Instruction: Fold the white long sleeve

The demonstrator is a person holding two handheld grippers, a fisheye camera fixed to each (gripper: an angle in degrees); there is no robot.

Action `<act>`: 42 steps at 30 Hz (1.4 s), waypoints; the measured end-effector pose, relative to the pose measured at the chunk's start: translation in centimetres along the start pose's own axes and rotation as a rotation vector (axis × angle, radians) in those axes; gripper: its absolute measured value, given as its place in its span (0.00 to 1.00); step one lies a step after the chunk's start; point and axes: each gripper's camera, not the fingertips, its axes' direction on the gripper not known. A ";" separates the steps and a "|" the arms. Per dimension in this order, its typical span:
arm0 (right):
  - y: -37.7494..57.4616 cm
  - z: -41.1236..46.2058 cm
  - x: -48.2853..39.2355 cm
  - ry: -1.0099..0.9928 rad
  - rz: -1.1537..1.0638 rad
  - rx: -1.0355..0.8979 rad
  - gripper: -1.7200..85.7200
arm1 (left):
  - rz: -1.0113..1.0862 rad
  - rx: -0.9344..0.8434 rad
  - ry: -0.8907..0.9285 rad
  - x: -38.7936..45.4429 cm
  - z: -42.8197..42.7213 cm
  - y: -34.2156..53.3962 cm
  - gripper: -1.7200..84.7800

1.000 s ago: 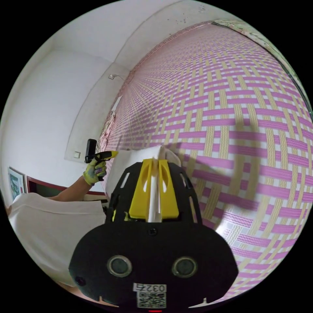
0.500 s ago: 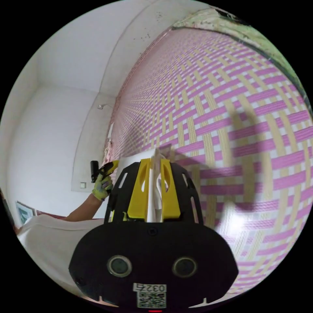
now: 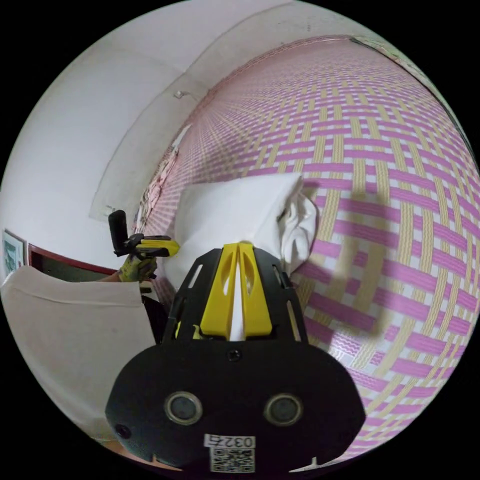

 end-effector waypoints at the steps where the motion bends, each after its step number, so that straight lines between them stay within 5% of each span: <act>1: -0.4 0.5 -0.5 0.018 -0.023 -0.013 0.01 | 0.023 0.019 -0.027 0.9 0.1 0.5 0.01; 10: 1.3 -2.7 -6.3 0.075 -0.112 0.013 0.01 | 0.046 0.184 -0.037 8.4 -3.7 1.0 0.01; 16: 5.3 0.1 -11.7 0.313 -0.279 -0.069 0.01 | 0.225 -0.095 -0.355 15.2 2.4 0.5 0.01; 19: 5.7 3.2 -13.1 0.454 -0.352 -0.147 0.01 | 0.221 -0.093 -0.458 16.4 4.9 1.0 0.01; 28: 5.4 3.2 -11.3 0.399 -0.378 -0.139 0.01 | 0.253 -0.150 -0.446 15.8 6.2 -0.6 0.01; 37: 4.5 0.2 -5.6 0.194 -0.244 -0.128 0.01 | -0.138 -0.080 -0.133 7.1 3.8 -1.4 0.01; 42: 6.9 -6.6 1.6 -0.022 0.032 0.073 0.07 | -0.463 0.275 0.125 -2.1 -2.6 0.4 0.07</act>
